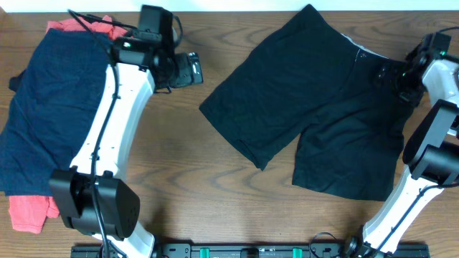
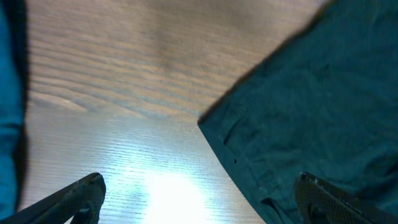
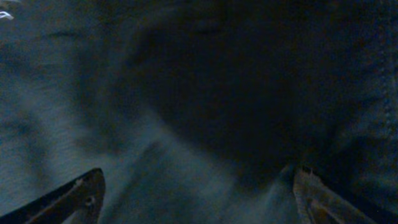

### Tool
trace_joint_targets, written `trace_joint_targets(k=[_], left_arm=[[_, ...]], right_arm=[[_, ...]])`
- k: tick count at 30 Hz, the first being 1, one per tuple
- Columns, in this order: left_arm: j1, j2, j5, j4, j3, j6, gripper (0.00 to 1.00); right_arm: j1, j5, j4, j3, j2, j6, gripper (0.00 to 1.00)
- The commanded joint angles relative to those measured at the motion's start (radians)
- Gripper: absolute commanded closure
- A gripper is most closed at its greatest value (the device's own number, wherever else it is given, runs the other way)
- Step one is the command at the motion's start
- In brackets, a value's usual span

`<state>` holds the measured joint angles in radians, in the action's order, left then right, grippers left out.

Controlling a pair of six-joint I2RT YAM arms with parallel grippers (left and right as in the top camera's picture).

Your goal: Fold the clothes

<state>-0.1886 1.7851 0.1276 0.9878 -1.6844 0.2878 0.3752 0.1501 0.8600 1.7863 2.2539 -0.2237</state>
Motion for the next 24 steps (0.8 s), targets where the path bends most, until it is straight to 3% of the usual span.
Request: trace_joint_targets(k=[1,12,24], left_arm=[[-0.030,0.013,-0.006,-0.017,0.057,0.032,0.02],[-0.134,0.013,0.004,-0.211,0.238,0.077,0.02],[-0.149,0.016,0.005,-0.385,0.380,0.064,0.02]], right_arm=[[-0.027,0.158,0.083,0.144,-0.106,0.003,0.03],[-0.172,0.074,0.320,0.228,-0.357,0.074,0.01],[-0.291,-0.072,0.423,0.224,-0.369,0.092,0.01]])
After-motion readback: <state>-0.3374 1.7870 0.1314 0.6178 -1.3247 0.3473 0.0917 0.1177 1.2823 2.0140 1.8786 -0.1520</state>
